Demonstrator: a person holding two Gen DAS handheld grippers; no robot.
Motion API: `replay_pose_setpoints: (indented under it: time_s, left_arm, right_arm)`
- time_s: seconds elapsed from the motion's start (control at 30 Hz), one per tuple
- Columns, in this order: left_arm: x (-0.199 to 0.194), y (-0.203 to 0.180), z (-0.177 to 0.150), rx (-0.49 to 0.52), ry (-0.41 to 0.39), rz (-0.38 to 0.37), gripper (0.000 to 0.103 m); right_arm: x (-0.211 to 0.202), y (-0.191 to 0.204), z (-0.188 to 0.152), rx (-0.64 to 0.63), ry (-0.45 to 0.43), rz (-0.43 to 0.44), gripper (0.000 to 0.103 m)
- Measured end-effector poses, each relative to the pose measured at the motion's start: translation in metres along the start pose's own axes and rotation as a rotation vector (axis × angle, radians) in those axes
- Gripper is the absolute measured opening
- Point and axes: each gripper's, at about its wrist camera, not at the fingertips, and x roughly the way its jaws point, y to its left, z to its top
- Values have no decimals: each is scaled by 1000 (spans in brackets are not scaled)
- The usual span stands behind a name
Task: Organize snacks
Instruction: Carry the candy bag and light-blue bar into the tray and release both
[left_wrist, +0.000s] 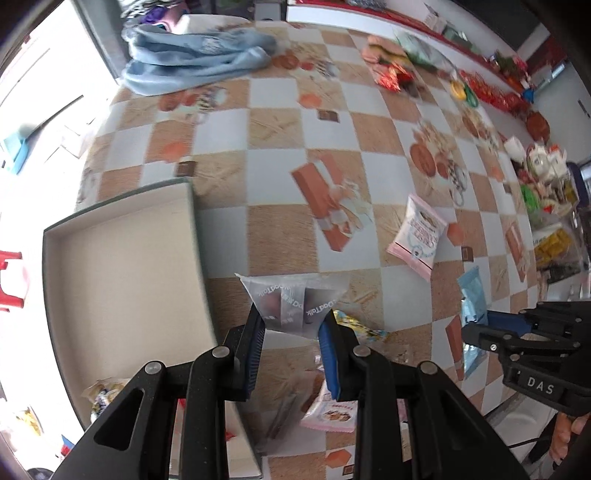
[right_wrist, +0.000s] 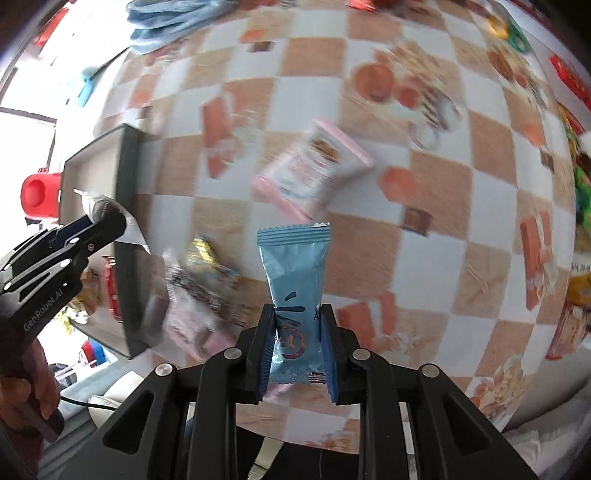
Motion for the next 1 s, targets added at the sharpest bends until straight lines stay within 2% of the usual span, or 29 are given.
replay_pose_setpoints:
  time_s: [0.13,0.37,0.67,1.0]
  left_arm:
    - [9,12,7,-35,-18,18,31]
    - [-4,71,-12,-130,-22,64,31]
    - [-7,117,-37,-209,-10,92,31]
    - [4,134,-50,-225,19,100,31]
  right_arm:
    - [0,33,10,-57,-4,17,24]
    - [9,106,21,-177,-2,30,24]
    - [27,185,31,-301,17,63,24]
    - [54,225,46,-273,61,123,25]
